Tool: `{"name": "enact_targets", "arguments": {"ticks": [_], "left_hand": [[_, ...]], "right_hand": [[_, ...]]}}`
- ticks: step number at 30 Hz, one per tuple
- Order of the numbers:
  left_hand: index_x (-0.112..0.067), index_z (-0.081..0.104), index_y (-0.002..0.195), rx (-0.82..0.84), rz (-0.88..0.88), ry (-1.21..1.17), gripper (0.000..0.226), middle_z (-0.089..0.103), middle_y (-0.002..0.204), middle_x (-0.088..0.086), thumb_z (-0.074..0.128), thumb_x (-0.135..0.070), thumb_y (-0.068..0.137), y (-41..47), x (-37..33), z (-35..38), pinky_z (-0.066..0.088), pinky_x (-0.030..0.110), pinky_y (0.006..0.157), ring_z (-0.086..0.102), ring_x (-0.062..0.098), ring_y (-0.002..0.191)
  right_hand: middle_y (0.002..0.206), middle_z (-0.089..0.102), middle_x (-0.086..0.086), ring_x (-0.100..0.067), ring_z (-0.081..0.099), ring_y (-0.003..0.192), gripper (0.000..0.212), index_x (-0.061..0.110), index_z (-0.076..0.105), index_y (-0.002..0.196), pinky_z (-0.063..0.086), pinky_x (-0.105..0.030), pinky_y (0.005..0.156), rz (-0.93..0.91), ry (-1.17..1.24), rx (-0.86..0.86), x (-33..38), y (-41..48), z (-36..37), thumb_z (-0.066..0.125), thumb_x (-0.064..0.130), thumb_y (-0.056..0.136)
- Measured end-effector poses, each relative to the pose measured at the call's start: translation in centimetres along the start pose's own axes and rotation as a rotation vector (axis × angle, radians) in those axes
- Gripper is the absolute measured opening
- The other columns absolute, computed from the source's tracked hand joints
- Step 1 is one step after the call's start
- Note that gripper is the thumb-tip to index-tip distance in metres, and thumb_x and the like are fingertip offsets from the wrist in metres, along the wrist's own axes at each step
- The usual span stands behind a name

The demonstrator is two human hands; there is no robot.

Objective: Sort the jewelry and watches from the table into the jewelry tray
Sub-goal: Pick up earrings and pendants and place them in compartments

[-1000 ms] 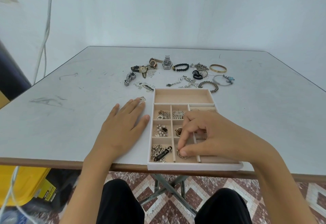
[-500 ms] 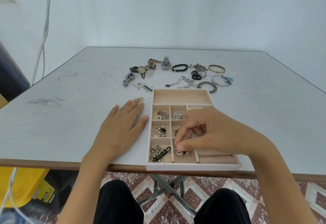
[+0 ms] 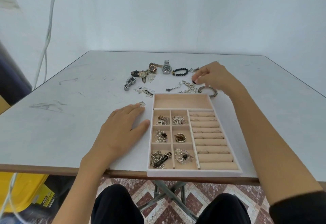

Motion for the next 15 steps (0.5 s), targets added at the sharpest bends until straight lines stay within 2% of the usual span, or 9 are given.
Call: {"name": "enact_targets", "arguments": {"ticks": [2,4,6,8,11,15], "left_hand": [[-0.029,0.044,0.140,0.017,0.005,0.029,0.091,0.037,0.149,-0.014,0.012,-0.073,0.067,0.4,0.0,-0.5,0.024,0.029,0.111,0.032,0.009,0.137],[-0.030,0.051,0.133,0.052,0.017,0.051,0.087,0.047,0.140,-0.013,0.015,-0.072,0.066,1.2,0.2,-0.8,0.033,0.032,0.102,0.041,0.013,0.129],[-0.030,0.058,0.123,0.067,0.002,0.041,0.071,0.057,0.125,-0.009,0.026,-0.069,0.073,2.3,0.2,-1.5,0.040,0.034,0.094,0.050,0.016,0.118],[-0.030,0.062,0.115,0.051,-0.053,0.009,0.042,0.062,0.109,-0.011,0.041,-0.055,0.088,4.0,0.1,-2.2,0.040,0.033,0.090,0.056,0.015,0.109],[-0.034,0.063,0.108,-0.004,-0.041,0.016,0.024,0.062,0.093,-0.016,0.047,-0.043,0.092,7.0,-0.8,-2.8,0.038,0.033,0.090,0.059,0.014,0.101],[-0.035,0.064,0.105,-0.015,0.025,0.064,0.019,0.063,0.096,-0.014,0.048,-0.035,0.094,10.8,-3.7,-2.0,0.038,0.033,0.094,0.059,0.014,0.100]], "right_hand": [[0.058,0.058,0.013,-0.006,0.051,0.064,0.014,0.014,0.074,0.090,0.037,-0.019,0.057,0.012,-0.040,0.041,-0.4,0.7,0.9,0.072,0.005,0.079],[0.065,0.060,0.009,-0.011,0.053,0.068,0.014,0.017,0.075,0.087,0.041,-0.022,0.060,0.017,-0.076,0.059,-1.0,1.1,1.7,0.075,0.007,0.076],[0.066,0.062,0.007,-0.015,0.057,0.072,0.014,0.016,0.076,0.087,0.048,-0.028,0.067,0.019,-0.123,0.057,-1.6,1.3,2.1,0.075,0.009,0.075],[0.065,0.062,0.008,-0.013,0.058,0.071,0.015,0.017,0.077,0.088,0.051,-0.032,0.073,0.026,-0.139,0.031,-2.0,1.5,2.2,0.075,0.011,0.075],[0.058,0.056,0.009,-0.010,0.054,0.062,0.014,0.023,0.076,0.085,0.046,-0.029,0.066,0.001,-0.154,-0.003,-2.2,1.6,2.4,0.073,0.013,0.075],[0.063,0.054,0.007,-0.012,0.053,0.064,0.017,0.026,0.072,0.081,0.037,-0.023,0.055,-0.031,-0.196,-0.011,-2.1,1.7,2.9,0.069,0.011,0.075]]}}
Point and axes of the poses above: each hand's wrist, its own y-axis towards the middle knuckle, its own z-axis out of the palm, x = y × z, the point moved 3 cm from there along y, towards the middle knuckle
